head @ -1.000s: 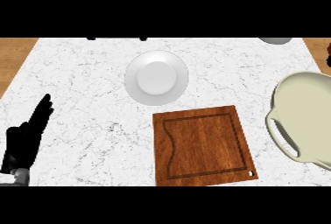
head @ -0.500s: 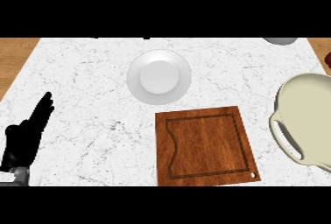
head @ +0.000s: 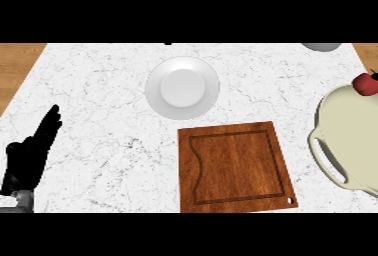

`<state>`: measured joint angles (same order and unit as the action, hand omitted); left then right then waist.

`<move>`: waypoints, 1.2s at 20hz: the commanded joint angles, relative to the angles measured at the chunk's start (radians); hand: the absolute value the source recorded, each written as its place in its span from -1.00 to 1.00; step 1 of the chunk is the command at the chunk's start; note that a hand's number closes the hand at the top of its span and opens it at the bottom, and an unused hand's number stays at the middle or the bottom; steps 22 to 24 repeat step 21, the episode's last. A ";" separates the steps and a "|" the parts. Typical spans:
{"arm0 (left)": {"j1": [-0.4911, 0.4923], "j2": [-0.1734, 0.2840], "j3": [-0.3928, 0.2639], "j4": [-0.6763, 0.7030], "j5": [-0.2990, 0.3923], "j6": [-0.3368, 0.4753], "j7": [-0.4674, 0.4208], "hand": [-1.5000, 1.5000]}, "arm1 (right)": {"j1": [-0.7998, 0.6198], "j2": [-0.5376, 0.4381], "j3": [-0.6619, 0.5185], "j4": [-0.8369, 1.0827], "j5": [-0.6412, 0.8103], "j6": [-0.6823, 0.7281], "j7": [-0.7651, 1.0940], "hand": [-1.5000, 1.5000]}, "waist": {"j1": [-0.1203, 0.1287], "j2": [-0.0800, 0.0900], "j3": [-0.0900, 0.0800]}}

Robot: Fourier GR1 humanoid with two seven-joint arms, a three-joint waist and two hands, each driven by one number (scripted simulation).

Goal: Pick the bell pepper from the cutting board and place it in the pot

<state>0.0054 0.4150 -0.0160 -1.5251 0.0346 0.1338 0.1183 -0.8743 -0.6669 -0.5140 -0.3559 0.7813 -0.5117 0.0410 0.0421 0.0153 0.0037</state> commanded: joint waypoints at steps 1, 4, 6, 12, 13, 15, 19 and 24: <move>0.020 -0.006 -0.004 -0.034 -0.021 0.022 0.002 0.00 | -0.013 0.045 -0.100 -0.072 -0.120 -0.113 -0.156 -1.00 | -0.004 -0.005 0.002; 0.036 0.008 0.031 -0.004 0.021 -0.019 -0.029 0.00 | 0.004 0.046 -0.186 -0.128 -0.233 -0.120 -0.270 -1.00 | -0.022 -0.010 0.000; 0.047 -0.010 0.025 0.029 -0.006 -0.003 -0.061 0.00 | -0.028 0.080 -0.195 -0.135 -0.269 -0.104 -0.277 -1.00 | -0.022 -0.011 -0.002; 0.062 -0.020 0.035 -0.028 -0.033 0.006 -0.004 0.00 | 0.081 0.047 -0.223 -0.198 -0.399 0.074 -0.275 -1.00 | -0.038 -0.017 -0.003; 0.045 -0.028 0.039 -0.023 -0.022 -0.006 0.000 0.00 | 0.101 0.071 -0.209 -0.244 -0.412 0.091 -0.253 -1.00 | -0.043 -0.018 -0.004; 0.026 0.004 0.071 0.000 -0.002 -0.024 0.030 0.00 | 0.183 0.071 -0.229 -0.361 -0.464 0.185 -0.250 -1.00 | -0.070 -0.027 -0.005; 0.076 -0.008 0.067 -0.040 -0.031 -0.016 0.006 0.00 | 0.333 0.138 -0.230 -0.601 -0.534 0.219 -0.182 -1.00 | -0.067 -0.026 -0.005; 0.016 -0.025 0.092 0.075 -0.022 -0.012 -0.035 0.00 | 0.401 0.191 -0.209 -0.744 -0.531 0.201 -0.129 -1.00 | -0.078 -0.026 -0.006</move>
